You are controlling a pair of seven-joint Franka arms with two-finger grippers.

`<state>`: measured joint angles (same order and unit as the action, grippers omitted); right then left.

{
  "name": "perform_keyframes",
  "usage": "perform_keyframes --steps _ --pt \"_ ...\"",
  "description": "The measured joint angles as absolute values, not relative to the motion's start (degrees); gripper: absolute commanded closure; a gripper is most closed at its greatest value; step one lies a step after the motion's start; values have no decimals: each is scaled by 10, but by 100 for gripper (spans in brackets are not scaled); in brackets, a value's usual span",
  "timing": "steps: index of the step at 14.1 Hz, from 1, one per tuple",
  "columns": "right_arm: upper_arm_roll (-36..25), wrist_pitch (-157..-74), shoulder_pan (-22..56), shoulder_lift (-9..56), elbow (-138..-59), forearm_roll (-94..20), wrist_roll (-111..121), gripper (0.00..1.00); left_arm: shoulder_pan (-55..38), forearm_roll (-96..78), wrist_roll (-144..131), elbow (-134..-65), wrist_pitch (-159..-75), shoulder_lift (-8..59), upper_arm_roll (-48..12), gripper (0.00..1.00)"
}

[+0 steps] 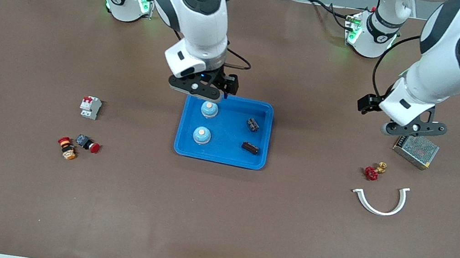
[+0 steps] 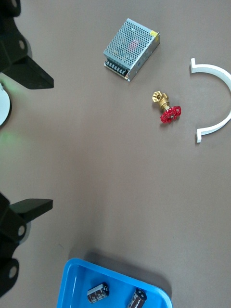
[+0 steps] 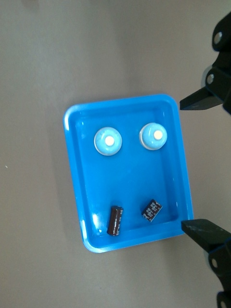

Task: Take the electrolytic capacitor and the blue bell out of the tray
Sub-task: 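Move the right gripper over the bells while the left gripper approaches the tray, then lower the right gripper to a bell while the left gripper reaches a capacitor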

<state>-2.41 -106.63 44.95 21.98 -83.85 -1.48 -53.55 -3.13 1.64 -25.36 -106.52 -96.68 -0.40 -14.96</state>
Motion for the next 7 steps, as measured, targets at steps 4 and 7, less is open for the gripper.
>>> perform_keyframes --steps 4,7 --pt "-24 -1091 457 253 -839 -15 -536 0 -32 15 -312 -1100 -1000 -4 -175 0" --pt "-26 -1109 457 268 -850 -11 -535 0 -32 -8 -346 -1131 -1040 -4 -185 0"
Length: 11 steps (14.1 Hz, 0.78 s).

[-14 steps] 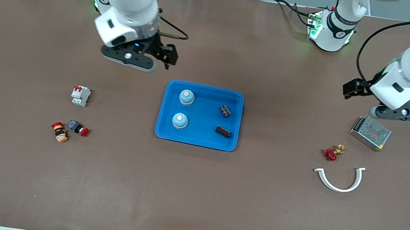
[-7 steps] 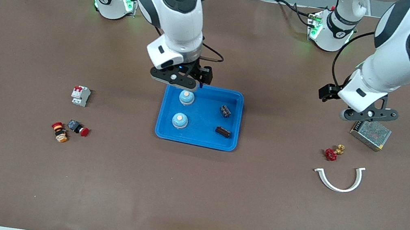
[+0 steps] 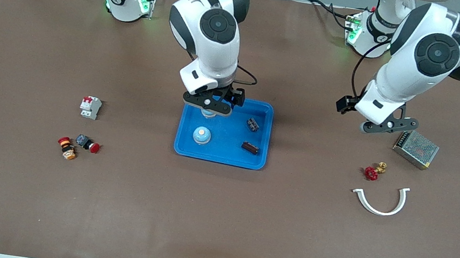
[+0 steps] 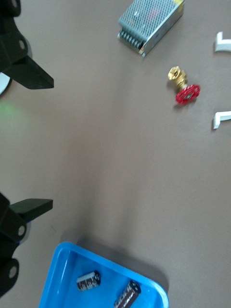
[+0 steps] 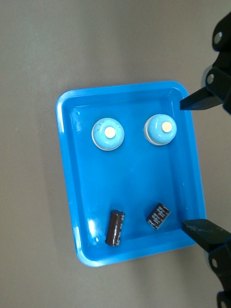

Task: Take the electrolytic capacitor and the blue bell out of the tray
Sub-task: 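Lower the right gripper to a bell while the left gripper reaches a capacitor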

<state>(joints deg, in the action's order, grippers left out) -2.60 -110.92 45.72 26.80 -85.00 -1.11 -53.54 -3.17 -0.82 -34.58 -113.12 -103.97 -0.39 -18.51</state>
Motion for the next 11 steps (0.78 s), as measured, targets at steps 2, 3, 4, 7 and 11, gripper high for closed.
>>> perform_keyframes --steps 2,3,4,7,11 --pt "-28 -1140 457 272 -880 -1 -535 0 -32 -16 -373 -1152 -1066 -4 -194 0" --pt "-28 -1151 457 273 -894 7 -535 0 -32 -18 -391 -1163 -1081 -4 -202 0" --pt "-28 -1160 458 274 -907 15 -535 0 -32 -22 -410 -1174 -1098 -3 -210 0" --pt "-27 -1178 465 274 -938 23 -532 0 -32 -23 -463 -1207 -1142 2 -234 0" --pt "-27 -1260 482 274 -1004 23 -531 0 -32 -24 -549 -1219 -1187 36 -267 3"
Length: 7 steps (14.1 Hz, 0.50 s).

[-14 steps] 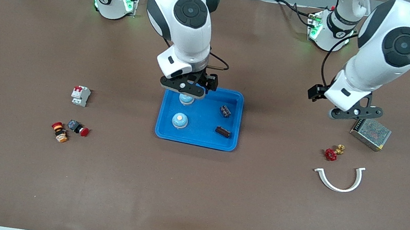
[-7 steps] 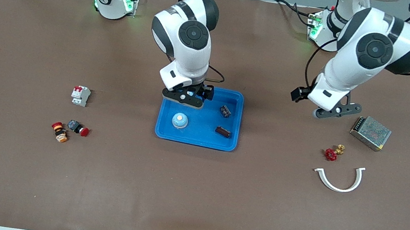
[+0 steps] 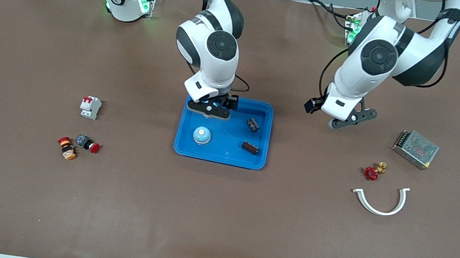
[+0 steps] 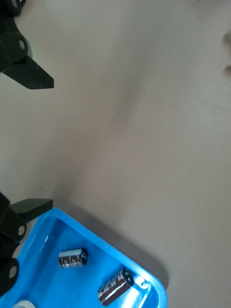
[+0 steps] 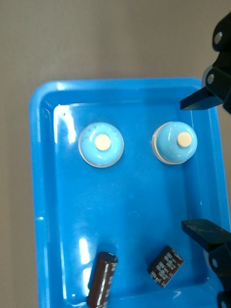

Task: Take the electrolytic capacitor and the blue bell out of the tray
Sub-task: 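Lower the right gripper to a bell while the left gripper reaches a capacitor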

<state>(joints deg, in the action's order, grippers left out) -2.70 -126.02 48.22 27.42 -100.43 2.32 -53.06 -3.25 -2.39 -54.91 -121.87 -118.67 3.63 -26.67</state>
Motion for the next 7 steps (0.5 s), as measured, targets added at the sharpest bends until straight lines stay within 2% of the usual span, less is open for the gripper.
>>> perform_keyframes --steps 3,7 --pt "-27 -1312 490 274 -1049 24 -531 0 -38 -24 -619 -1220 -1256 86 -280 9" --pt "-28 -1325 490 274 -1064 37 -528 0 -58 -24 -695 -1220 -1328 138 -282 14"
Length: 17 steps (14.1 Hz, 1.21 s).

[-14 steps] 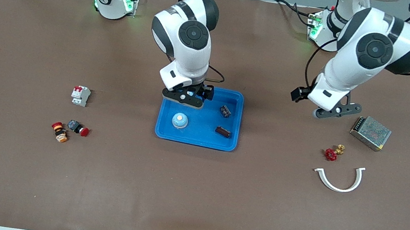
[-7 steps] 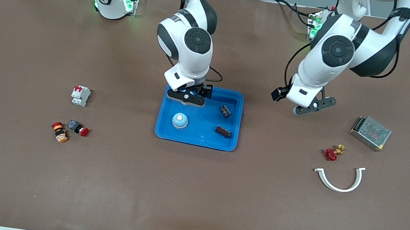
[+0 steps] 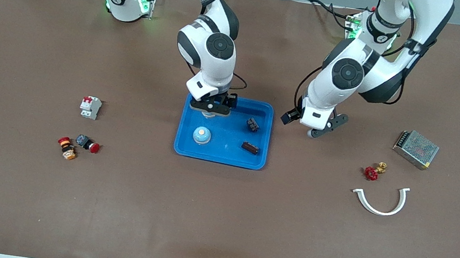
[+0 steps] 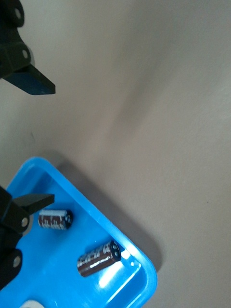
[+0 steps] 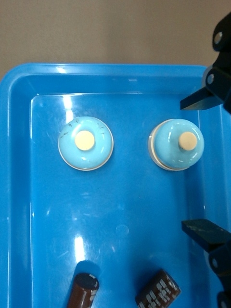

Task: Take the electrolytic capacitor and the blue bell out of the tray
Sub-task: 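Lower the right gripper to a bell while the left gripper reaches a capacitor, then grasp the blue bell with the right gripper while the left gripper grasps a capacitor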

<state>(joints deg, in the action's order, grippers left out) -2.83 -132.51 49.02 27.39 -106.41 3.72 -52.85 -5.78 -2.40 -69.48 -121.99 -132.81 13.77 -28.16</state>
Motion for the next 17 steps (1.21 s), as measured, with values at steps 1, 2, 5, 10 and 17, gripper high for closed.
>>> perform_keyframes --steps 1,2,5,10,17 --pt "-29 -1330 490 274 -1068 38 -527 0 -60 -24 -708 -1219 -1342 145 -282 16" --pt "-30 -1338 490 274 -1073 38 -525 0 -62 -24 -722 -1219 -1355 152 -282 18" --pt "-32 -1354 490 274 -1091 48 -520 0 -76 -24 -772 -1215 -1400 177 -282 25" --pt "-37 -1397 489 274 -1116 49 -506 0 -106 -23 -836 -1182 -1424 228 -282 34" --pt "-39 -1423 488 274 -1132 49 -503 0 -127 26 -889 -1122 -1425 299 -281 38"
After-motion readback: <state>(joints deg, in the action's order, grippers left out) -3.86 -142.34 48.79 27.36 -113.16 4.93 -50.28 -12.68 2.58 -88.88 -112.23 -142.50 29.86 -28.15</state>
